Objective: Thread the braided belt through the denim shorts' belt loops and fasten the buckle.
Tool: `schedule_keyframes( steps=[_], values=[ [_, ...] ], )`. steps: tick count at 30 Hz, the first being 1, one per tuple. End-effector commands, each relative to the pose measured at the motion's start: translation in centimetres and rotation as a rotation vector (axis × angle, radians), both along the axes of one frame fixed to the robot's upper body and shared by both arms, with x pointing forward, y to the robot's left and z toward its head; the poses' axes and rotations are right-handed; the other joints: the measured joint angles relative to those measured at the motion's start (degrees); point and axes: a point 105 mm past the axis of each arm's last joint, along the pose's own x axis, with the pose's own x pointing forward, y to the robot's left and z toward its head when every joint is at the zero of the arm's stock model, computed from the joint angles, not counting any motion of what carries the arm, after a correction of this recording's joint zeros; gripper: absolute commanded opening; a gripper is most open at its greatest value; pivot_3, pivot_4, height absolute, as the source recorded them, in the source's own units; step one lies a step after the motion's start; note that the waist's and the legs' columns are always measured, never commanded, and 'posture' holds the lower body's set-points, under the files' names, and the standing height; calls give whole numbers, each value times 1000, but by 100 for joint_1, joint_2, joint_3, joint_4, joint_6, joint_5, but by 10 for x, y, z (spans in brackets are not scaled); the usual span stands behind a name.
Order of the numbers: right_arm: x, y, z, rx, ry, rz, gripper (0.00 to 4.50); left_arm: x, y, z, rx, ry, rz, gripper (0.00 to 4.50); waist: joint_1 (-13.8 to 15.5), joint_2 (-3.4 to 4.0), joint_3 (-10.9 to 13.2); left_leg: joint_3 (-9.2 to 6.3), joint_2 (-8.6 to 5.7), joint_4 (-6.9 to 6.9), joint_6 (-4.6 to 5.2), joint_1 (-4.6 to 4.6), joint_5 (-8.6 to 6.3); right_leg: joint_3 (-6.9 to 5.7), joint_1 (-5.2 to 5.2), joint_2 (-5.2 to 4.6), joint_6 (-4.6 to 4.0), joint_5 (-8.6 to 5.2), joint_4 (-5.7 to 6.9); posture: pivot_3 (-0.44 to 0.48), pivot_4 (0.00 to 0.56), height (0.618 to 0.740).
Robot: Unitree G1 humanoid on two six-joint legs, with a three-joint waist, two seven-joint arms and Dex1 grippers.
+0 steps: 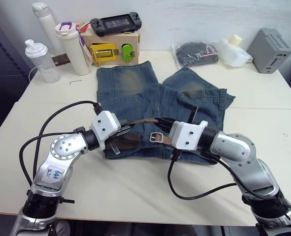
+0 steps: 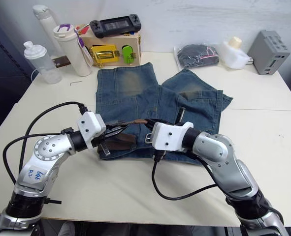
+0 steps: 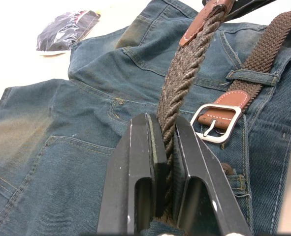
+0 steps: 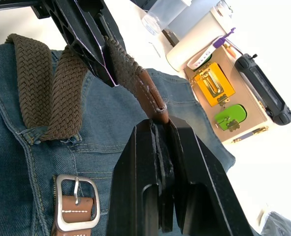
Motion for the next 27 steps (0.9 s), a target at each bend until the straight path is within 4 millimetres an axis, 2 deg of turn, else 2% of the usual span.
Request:
schedule_keyframes(
  steps=[1,6,7,9,10,12,15,18,20,24,27],
  values=[
    [-3,1,5,7,-32,-1,0,-7,1,13,-6,-60,-5,72,0,0,0,0,0,0,0,0,0,0,0,0,0,0,0,0,150,740],
    [0,3,3,42,-4,-12,0,-7,0,13,-7,-65,10,72,-3,0,0,0,0,0,0,0,0,0,0,0,0,0,1,0,150,740],
    [0,4,2,70,29,-10,767,-7,1,12,-5,-61,14,0,-3,0,0,0,0,0,0,0,0,0,0,0,0,0,2,0,150,740],
    [0,1,0,115,86,-24,1489,-6,4,8,-4,-41,33,0,-2,0,0,-1,0,0,0,0,0,0,0,0,0,0,3,0,150,740],
    [1,-3,-5,114,112,-47,2130,-6,6,6,-6,-32,46,0,-2,0,0,-1,0,-1,0,0,0,0,-1,0,0,0,5,0,150,740],
    [3,-17,-23,62,162,-111,2938,-5,11,5,-29,-11,75,0,7,0,0,-1,0,-1,0,0,0,0,0,0,0,0,5,0,150,740],
    [2,-29,-47,-5,203,-160,4461,-5,16,8,-43,-7,100,0,22,-1,0,-5,-2,1,1,0,0,2,2,-2,0,0,1,0,150,740],
    [4,-28,-68,-24,222,-203,4461,-2,20,23,-50,-43,116,0,3,-1,0,-3,-2,3,0,0,0,1,2,0,0,0,-2,0,150,740],
    [7,-29,-75,-32,221,-231,4461,0,20,31,-50,-65,113,0,-11,0,0,-1,0,2,-1,0,1,1,1,2,0,0,-1,0,150,740],
    [15,-31,-78,-4,212,-288,4461,0,16,43,-53,-92,100,0,-8,0,0,2,0,-3,-1,0,0,2,-3,2,0,0,6,0,150,740],
    [19,-32,-82,6,212,-327,4461,1,16,44,-52,-90,103,0,-7,0,0,1,0,-1,-1,0,0,1,-2,1,0,0,7,0,150,740]
  ],
)
